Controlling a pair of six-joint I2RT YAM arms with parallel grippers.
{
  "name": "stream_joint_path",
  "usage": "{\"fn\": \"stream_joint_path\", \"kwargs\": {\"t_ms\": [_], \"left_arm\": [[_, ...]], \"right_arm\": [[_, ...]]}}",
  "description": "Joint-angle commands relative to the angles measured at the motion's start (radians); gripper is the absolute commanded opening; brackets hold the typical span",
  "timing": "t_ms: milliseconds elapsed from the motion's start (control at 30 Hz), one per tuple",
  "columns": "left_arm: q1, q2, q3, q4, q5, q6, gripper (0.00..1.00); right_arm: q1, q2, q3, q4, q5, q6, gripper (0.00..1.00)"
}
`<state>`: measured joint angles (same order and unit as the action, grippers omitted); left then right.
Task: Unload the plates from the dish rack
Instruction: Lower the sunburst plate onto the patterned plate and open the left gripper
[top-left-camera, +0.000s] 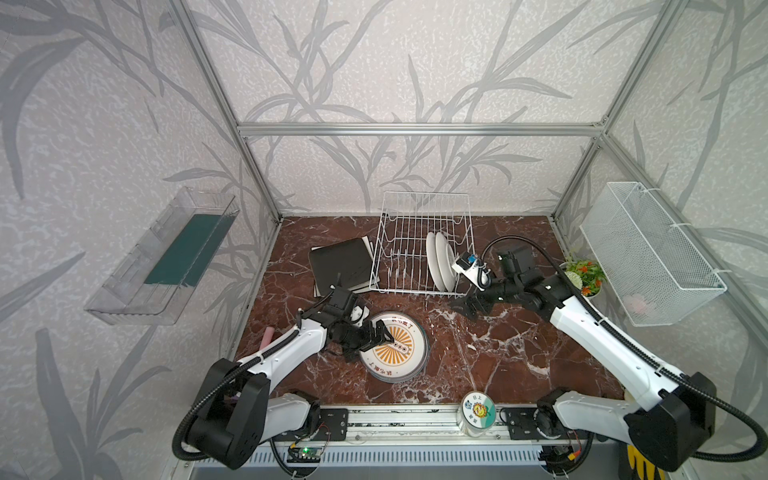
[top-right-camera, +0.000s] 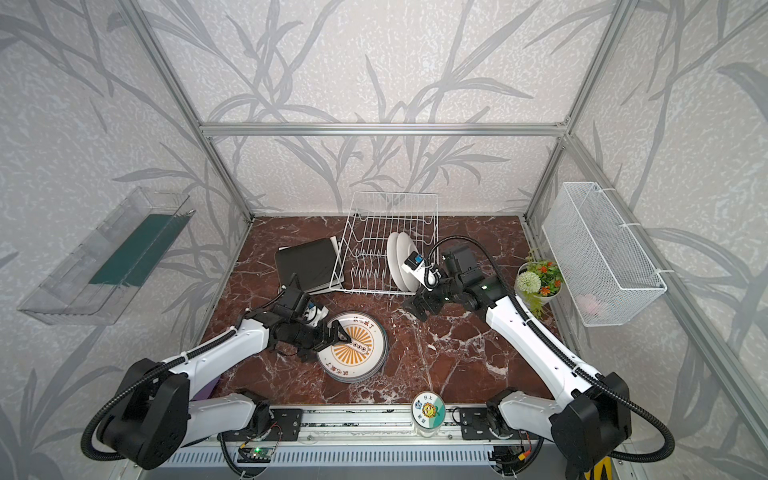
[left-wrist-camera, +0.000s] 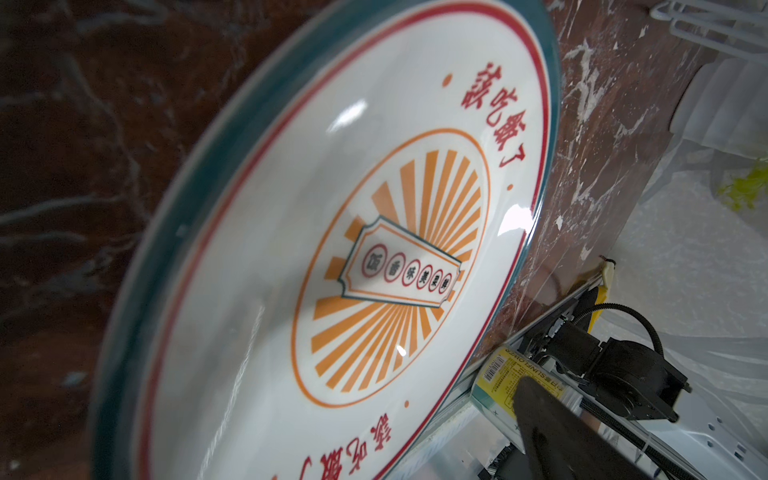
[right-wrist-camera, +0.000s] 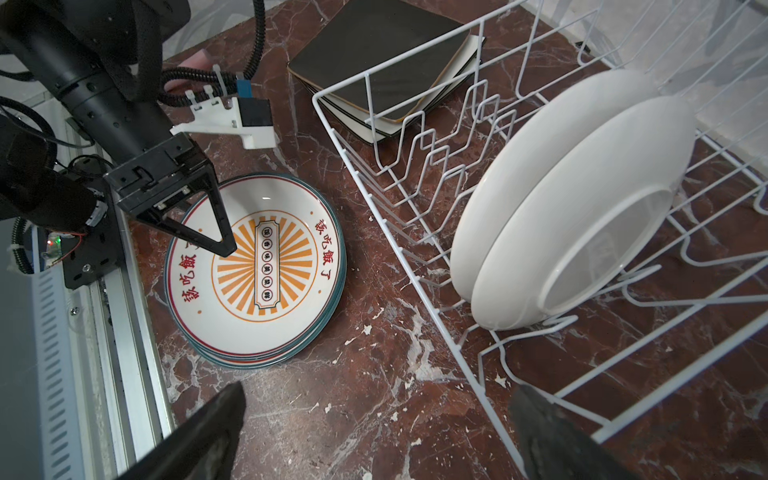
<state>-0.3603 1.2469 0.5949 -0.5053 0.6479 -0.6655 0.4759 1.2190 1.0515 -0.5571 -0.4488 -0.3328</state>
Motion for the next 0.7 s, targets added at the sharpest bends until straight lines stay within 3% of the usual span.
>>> {"fn": "stream_joint_path", "kwargs": {"t_ms": [0, 167, 467, 667], "left_arm": [[-0.007, 0.02, 0.036, -0.044, -0.037, 0.003, 0.99], [-0.038, 0.038, 0.068, -0.055, -0.059, -0.019, 0.99], [-0.064, 0.067, 0.157, -0.233, -0.151, 0.03, 0.99], [-0.076, 0.094, 0.182, -0.24, -0.148, 0.026, 0.99]], "right_arm": [[0.011, 0.009, 0.023, -0.026, 0.032, -0.042, 0.99], [0.019, 0.017, 0.031, -0.035, 0.06, -0.053, 0.99], [0.021, 0.014, 0.031, -0.015, 0.082, -0.051, 0.99], [0.023, 0.019, 0.031, -0.011, 0.085, -0.049, 0.99]]}}
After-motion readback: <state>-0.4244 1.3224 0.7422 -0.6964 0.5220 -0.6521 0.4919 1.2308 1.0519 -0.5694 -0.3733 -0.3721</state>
